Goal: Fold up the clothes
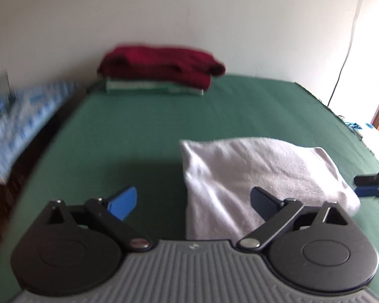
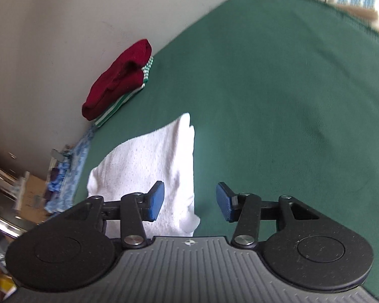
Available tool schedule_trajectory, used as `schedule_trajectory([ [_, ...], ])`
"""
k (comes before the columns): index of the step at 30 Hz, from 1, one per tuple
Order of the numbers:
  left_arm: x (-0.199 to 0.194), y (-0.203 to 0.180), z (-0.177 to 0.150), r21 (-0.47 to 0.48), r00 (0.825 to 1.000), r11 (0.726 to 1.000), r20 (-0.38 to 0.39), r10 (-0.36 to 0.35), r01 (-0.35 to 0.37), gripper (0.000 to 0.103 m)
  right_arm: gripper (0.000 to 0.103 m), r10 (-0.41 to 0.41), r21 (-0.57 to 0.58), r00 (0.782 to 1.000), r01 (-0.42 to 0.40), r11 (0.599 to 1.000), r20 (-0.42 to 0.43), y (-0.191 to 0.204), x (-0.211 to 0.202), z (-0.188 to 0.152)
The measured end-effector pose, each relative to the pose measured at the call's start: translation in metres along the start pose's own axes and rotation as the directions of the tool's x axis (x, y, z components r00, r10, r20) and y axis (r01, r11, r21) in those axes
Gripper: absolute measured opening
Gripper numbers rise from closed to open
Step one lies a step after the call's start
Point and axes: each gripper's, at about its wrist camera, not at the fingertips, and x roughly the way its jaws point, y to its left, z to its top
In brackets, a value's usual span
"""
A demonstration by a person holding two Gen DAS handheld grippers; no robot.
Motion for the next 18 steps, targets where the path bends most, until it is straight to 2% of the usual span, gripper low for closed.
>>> schedule_trajectory([
  [2, 0.011, 0.008, 0.003, -0.087, 0.998, 0.995, -0.041, -0.048, 0.044, 0.097, 0.048, 0.039, 0.028, 0.999, -0.038, 0.999, -0.033, -0.007, 0.008, 0.001],
  [5, 0.029, 0.016, 0.004, -0.183, 0.989, 0.981, -0.117, -0.088, 0.066, 0.097, 0.049, 0.076, 0.039, 0.995, -0.074, 0.997, -0.062, -0.005, 0.015, 0.006],
  [9, 0.046, 0.021, 0.008, -0.238, 0.97, 0.962, -0.167, -0.175, 0.132, 0.091, 0.05, 0.13, 0.07, 0.985, -0.123, 0.99, -0.11, -0.003, 0.028, 0.015],
  [11, 0.055, 0.023, 0.007, -0.25, 0.963, 0.958, -0.19, -0.189, 0.139, 0.09, 0.049, 0.149, 0.082, 0.981, -0.139, 0.987, -0.126, -0.003, 0.033, 0.019],
  [13, 0.059, 0.027, 0.007, -0.279, 0.955, 0.942, -0.176, -0.239, 0.184, 0.101, 0.049, 0.162, 0.07, 0.975, -0.153, 0.986, -0.151, 0.0, 0.039, 0.023],
  [18, 0.073, 0.041, 0.014, -0.355, 0.917, 0.889, -0.161, -0.365, 0.291, 0.102, 0.05, 0.207, 0.077, 0.957, -0.196, 0.978, -0.201, 0.001, 0.055, 0.034],
])
